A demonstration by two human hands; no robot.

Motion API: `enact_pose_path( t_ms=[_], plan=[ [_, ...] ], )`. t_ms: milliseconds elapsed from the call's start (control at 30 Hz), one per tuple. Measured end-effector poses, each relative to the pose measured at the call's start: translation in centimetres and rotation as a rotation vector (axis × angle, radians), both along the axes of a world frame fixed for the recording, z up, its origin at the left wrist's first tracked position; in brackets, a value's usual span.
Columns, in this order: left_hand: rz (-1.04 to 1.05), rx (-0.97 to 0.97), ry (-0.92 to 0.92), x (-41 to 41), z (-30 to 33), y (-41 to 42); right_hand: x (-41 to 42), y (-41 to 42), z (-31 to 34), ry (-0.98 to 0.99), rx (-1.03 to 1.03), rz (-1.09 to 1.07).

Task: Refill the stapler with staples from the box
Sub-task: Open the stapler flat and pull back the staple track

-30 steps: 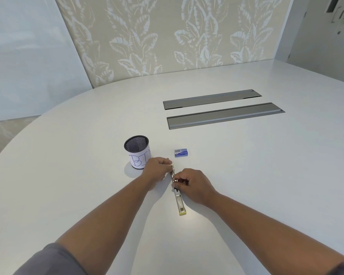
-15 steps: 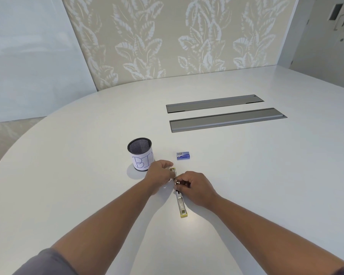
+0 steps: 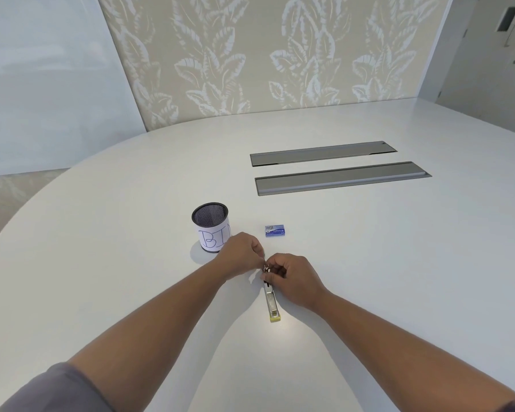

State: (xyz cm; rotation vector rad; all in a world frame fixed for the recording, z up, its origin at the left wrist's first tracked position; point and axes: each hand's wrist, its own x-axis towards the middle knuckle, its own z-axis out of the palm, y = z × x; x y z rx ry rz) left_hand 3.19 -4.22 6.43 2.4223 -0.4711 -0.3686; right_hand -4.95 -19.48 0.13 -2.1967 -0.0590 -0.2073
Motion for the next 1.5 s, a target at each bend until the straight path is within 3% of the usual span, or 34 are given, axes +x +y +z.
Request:
enact_pose_path(
  t_ms=[233,800,967,1500],
  plan=[
    [-0.014,0.096,0.025,0.0,1.1,-0.9,0.1,0.1,-0.1,0.008,0.020,-0.013],
    [0.047,0.115,0.145,0.4,1.5,-1.7,0.3,0.1,-0.4,-0.001,0.034,-0.022],
    [0.038,0.061,0.225,0.5,1.5,-1.4,0.3,-0.1,-0.6,-0.005,0.041,-0.011],
    [-0.029,-0.102,0.181,0.9,0.2,-0.1,0.3,-0.1,-0.5,-0.016,0.038,-0.007]
  ],
)
